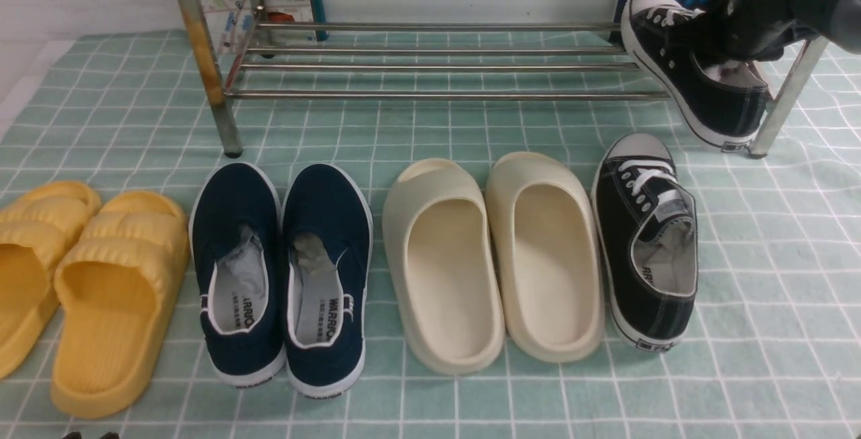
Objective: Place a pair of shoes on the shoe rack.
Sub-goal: Use the right arm to put a shoe into the shoe rack
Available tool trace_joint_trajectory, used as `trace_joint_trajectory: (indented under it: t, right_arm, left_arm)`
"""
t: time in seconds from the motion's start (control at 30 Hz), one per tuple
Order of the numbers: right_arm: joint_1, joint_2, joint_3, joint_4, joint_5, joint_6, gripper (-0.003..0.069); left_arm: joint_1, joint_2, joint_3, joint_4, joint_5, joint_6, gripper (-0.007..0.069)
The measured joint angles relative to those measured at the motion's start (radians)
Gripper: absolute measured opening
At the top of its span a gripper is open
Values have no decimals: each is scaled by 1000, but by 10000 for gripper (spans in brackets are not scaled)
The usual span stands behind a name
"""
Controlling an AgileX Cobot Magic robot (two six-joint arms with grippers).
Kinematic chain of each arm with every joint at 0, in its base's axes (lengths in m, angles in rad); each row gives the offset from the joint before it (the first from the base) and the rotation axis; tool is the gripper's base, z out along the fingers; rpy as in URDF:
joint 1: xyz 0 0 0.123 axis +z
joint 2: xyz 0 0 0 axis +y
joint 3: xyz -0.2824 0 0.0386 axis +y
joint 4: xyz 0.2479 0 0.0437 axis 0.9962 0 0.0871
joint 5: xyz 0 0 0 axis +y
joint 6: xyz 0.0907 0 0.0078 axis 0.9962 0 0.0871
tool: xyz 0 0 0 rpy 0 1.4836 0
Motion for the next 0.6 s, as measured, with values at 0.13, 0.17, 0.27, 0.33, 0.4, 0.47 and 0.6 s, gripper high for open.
trace_joint_trajectory:
  t: [0.13,0.17,0.27,0.33,0.4,0.47,0.6]
  right_arm:
    - [0,-20,0,66,37,-31,561]
    - [0,-24,0,75,43,-35,563]
    - [4,-62,0,125,99,-117,573]
    - [6,-80,0,145,128,-154,563]
    - [9,-83,0,152,149,-164,548]
    - [11,-83,0,163,197,-175,517]
    - [17,-94,0,169,268,-243,465]
  left_arm:
    - [0,0,0,0,0,0,239]
    - [0,0,0,0,0,0,239]
    - [0,0,0,0,0,0,239]
    - [0,0,0,0,0,0,239]
    - [0,0,0,0,0,0,239]
    - [0,0,0,0,0,0,239]
    - [0,0,0,0,0,0,239]
